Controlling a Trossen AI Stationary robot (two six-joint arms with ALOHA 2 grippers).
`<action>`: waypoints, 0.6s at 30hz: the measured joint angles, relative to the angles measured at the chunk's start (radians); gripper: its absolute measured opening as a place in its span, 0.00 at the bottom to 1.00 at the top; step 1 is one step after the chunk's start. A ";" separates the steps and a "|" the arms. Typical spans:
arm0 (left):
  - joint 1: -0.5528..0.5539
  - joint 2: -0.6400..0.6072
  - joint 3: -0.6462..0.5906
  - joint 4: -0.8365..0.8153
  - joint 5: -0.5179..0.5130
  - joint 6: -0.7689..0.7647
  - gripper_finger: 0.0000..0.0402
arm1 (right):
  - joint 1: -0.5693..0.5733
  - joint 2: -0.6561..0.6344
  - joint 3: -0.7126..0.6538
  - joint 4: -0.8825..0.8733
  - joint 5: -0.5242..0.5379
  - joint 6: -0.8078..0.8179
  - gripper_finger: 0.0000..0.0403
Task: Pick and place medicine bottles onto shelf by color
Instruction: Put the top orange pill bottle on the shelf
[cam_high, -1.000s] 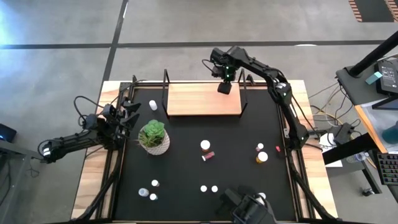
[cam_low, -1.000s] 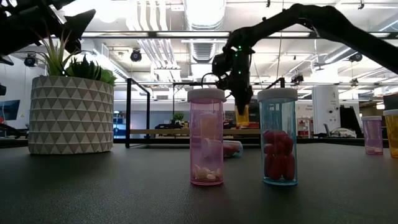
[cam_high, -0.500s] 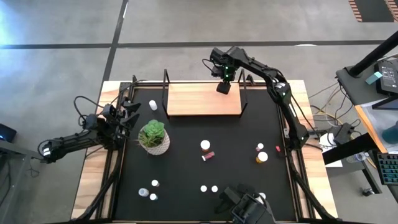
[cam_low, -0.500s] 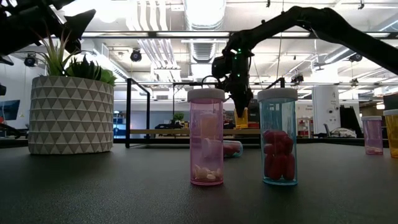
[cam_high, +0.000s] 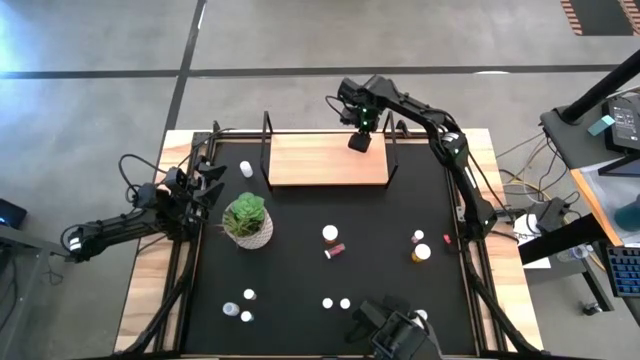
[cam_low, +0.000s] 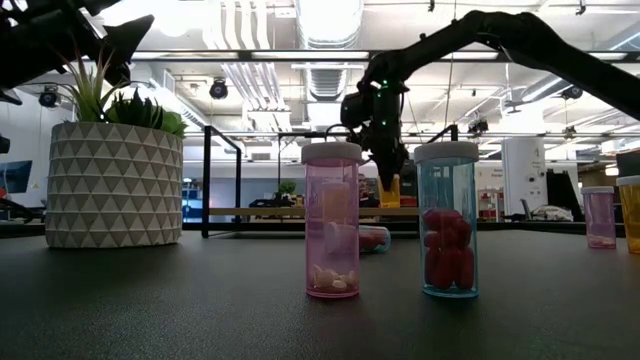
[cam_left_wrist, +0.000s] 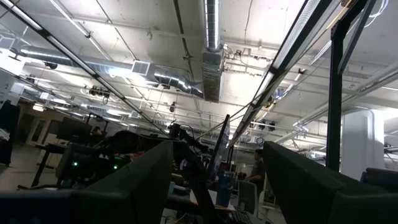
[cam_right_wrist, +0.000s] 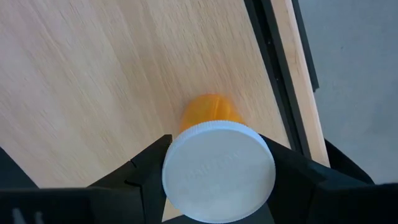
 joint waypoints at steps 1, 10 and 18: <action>0.000 0.000 0.000 0.000 0.000 0.000 0.58 | 0.000 0.000 -0.002 0.001 0.000 0.003 0.50; 0.000 0.000 0.000 0.000 0.000 0.000 0.58 | -0.011 -0.001 -0.012 0.022 0.001 0.003 0.50; 0.000 0.000 0.000 0.000 0.000 0.000 0.58 | -0.011 -0.001 -0.012 0.031 0.000 0.012 0.50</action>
